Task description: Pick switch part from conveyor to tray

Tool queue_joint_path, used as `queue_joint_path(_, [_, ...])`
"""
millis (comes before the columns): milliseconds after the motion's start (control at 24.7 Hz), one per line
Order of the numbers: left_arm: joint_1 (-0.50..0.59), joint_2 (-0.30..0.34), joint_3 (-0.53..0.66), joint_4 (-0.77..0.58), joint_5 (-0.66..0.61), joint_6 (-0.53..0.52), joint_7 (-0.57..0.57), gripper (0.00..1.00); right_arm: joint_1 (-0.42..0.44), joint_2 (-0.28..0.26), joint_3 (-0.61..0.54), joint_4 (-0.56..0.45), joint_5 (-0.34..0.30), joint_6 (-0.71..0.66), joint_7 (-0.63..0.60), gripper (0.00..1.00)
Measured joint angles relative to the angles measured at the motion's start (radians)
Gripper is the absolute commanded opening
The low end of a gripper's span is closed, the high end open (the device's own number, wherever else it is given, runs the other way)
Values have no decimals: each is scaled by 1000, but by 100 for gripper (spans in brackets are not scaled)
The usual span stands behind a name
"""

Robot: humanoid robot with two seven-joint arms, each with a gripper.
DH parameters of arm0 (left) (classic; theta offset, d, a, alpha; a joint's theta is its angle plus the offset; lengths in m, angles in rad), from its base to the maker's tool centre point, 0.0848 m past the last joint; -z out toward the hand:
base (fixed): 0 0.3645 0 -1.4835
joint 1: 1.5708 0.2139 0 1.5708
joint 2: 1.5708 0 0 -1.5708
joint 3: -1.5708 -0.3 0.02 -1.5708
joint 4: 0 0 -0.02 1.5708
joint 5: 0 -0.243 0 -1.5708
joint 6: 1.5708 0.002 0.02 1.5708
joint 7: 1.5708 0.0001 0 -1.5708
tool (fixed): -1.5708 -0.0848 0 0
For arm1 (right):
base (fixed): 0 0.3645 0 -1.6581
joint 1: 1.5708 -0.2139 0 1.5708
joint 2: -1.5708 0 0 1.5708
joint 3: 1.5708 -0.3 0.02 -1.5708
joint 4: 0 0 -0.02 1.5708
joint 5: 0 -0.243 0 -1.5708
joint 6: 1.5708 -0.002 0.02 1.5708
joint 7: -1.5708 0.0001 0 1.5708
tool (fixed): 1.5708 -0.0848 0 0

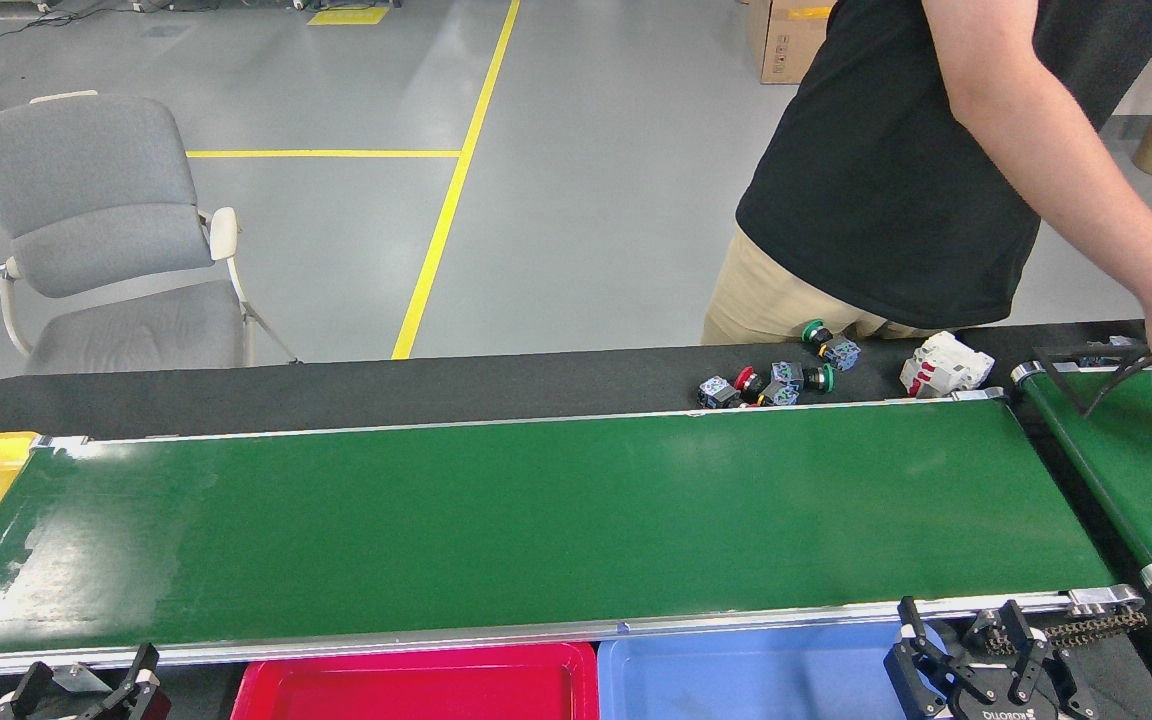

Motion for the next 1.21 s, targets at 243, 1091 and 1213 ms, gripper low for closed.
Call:
queue_joint_path(243, [17,0,1,0,-31,5,83,100,39,0,6,-3,0,-30,0,99])
queue_joint_path(1091, [26,2,52,6,-83,-96,103,100,53,2,0,-3,-1,-33,-2,99])
queue_joint_path(1213, [26,2,52,5,-83,-93,105,100,53,3,-1,-2,-1,-31,-2,99])
